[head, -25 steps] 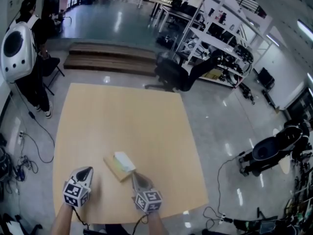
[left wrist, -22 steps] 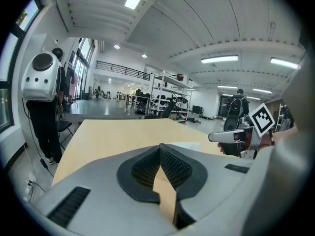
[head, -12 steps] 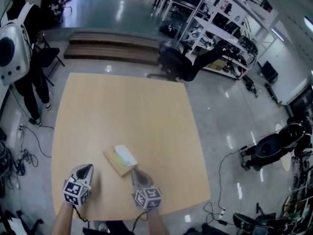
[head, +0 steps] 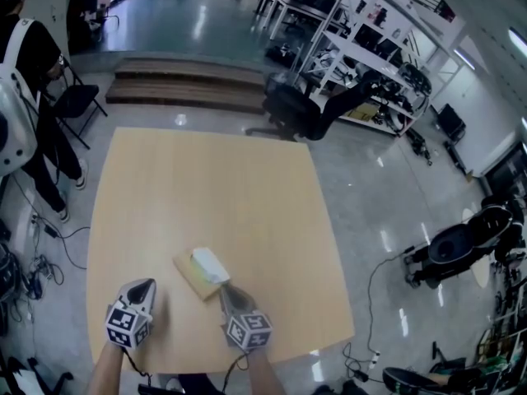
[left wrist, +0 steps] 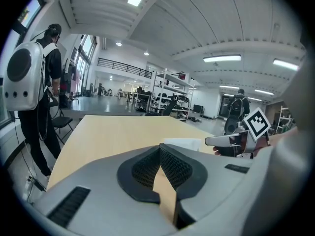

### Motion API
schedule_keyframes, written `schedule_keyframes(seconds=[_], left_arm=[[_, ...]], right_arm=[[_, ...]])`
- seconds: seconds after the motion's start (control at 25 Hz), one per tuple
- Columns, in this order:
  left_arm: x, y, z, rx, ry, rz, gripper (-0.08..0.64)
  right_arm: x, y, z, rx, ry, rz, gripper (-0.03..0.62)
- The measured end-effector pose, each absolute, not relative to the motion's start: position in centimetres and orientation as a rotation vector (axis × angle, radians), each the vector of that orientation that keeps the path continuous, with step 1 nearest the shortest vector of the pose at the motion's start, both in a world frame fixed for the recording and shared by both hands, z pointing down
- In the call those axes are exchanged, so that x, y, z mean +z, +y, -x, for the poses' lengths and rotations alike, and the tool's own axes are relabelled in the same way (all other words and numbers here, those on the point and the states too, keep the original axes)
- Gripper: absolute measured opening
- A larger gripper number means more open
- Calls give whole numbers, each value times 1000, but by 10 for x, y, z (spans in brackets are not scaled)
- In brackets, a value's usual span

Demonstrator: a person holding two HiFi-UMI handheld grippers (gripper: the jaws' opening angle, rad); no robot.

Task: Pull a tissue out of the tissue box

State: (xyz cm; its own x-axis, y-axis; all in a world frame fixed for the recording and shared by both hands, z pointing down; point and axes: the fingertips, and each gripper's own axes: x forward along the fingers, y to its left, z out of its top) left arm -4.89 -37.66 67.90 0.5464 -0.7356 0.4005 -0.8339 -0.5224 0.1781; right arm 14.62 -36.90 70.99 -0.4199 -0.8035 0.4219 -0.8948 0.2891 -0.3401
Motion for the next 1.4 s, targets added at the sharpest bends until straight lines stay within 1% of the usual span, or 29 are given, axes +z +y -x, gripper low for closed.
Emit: schedule_keyframes(seconds=[0.04, 0.08, 0.16, 0.28, 1.12, 1.4], left_arm=[[679, -376, 49, 392, -1289, -2438, 8], [679, -376, 49, 392, -1288, -2439, 8], [679, -377, 48, 388, -1285, -2443, 8], [678, -378, 49, 387, -1286, -2446, 8], [685, -379, 52, 397, -1302, -2423, 8], [684, -380, 51, 401, -1303, -2424, 8]], right_arm=[[711, -370, -146, 808, -2385, -1582, 44], [713, -370, -146, 816, -2388, -1578, 80], [717, -373, -146, 835, -2384, -1575, 118], [720, -379, -148, 844, -2375, -1586, 147], [746, -418, -141, 911, -2360, -1574, 146], [742, -417, -141, 902, -2379, -1552, 141]])
